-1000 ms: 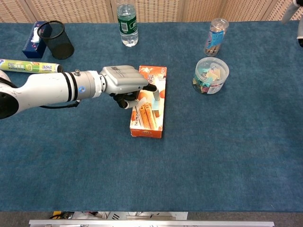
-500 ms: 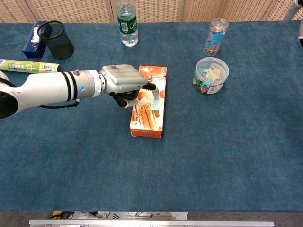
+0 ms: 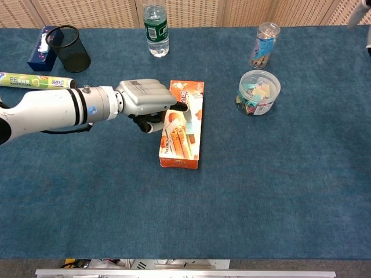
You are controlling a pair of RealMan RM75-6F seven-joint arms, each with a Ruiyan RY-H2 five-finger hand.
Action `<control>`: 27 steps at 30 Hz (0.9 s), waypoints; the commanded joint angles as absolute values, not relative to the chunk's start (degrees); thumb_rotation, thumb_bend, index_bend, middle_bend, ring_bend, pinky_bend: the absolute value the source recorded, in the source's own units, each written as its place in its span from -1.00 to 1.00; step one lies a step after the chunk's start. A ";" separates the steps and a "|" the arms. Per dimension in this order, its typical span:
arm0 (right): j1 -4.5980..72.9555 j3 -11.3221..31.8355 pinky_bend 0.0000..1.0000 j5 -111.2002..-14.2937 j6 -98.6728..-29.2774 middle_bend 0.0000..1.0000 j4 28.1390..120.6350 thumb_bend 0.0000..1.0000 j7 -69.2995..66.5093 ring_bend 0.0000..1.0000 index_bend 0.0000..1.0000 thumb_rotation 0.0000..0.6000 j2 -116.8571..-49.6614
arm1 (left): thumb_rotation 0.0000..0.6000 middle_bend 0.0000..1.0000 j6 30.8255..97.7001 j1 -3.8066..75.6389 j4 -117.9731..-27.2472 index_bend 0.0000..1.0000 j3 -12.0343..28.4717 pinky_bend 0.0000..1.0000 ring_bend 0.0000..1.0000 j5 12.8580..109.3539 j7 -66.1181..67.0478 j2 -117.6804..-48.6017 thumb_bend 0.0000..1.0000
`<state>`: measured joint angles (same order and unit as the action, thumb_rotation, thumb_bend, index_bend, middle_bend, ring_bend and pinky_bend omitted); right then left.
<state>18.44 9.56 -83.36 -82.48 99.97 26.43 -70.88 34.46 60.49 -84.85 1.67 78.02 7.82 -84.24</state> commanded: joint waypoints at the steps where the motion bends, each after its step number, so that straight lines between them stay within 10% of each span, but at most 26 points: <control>1: 18.39 9.60 1.00 -83.48 -82.61 0.77 100.08 0.51 26.44 0.99 -0.08 1.00 -70.81 | 1.00 1.00 34.30 60.48 -84.61 -0.58 1.66 0.94 1.00 77.72 7.93 -84.47 0.40; 22: 17.30 9.94 1.00 -83.21 -83.47 0.76 100.90 0.50 25.58 0.97 -0.08 1.00 -68.99 | 1.00 0.91 42.74 55.73 -90.61 -0.64 2.56 0.85 0.96 78.06 6.56 -78.18 0.38; 27: 16.41 9.85 1.00 -81.50 -83.11 0.67 100.58 0.11 23.93 0.80 -0.09 1.00 -67.71 | 1.00 0.63 50.19 50.29 -91.04 -0.70 2.05 0.72 0.63 78.18 4.45 -74.96 0.33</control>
<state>16.65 9.88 -81.85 -83.23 100.70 24.27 -67.99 47.26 52.79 -90.61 2.31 78.01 5.64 -76.68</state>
